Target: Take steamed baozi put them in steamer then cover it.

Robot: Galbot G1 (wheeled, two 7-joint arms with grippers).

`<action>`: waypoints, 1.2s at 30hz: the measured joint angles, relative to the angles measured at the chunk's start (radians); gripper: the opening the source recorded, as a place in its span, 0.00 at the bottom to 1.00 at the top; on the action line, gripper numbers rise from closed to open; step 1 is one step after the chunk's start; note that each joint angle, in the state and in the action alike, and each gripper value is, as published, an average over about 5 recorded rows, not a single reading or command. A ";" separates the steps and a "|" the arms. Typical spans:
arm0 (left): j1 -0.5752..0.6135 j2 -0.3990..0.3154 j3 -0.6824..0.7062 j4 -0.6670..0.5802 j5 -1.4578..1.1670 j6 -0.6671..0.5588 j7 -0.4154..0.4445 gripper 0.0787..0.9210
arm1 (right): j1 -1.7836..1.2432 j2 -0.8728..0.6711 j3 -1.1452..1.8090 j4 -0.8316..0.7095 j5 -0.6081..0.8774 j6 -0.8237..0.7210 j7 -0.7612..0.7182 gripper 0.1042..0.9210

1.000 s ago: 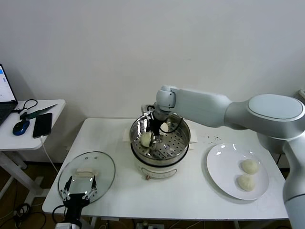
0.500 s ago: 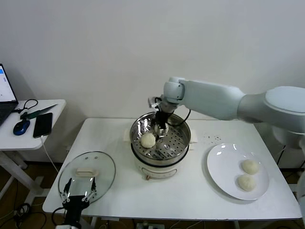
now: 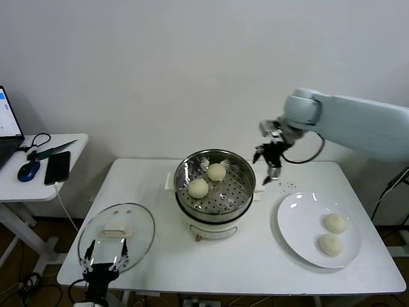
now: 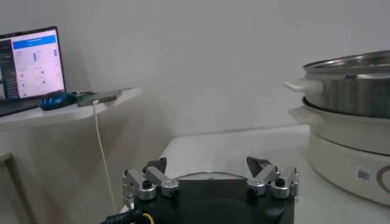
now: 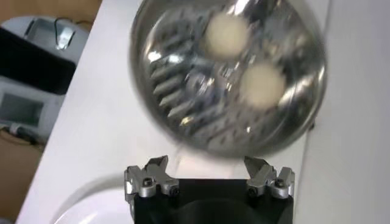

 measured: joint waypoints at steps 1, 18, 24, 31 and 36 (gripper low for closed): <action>-0.002 -0.001 0.000 0.000 0.001 0.001 0.001 0.88 | -0.024 -0.032 0.016 0.009 -0.025 0.004 -0.004 0.88; -0.014 -0.017 0.002 0.004 0.034 0.011 0.005 0.88 | -0.546 -0.316 0.410 0.022 -0.372 0.075 -0.031 0.88; -0.009 -0.021 -0.001 0.006 0.038 0.010 0.005 0.88 | -0.634 -0.322 0.471 -0.010 -0.433 0.086 -0.029 0.88; -0.008 -0.022 -0.004 0.014 0.039 0.007 0.003 0.88 | -0.693 -0.312 0.509 -0.043 -0.478 0.095 -0.024 0.88; -0.009 -0.022 -0.004 0.017 0.040 0.008 0.004 0.88 | -0.715 -0.300 0.528 -0.063 -0.499 0.099 -0.021 0.88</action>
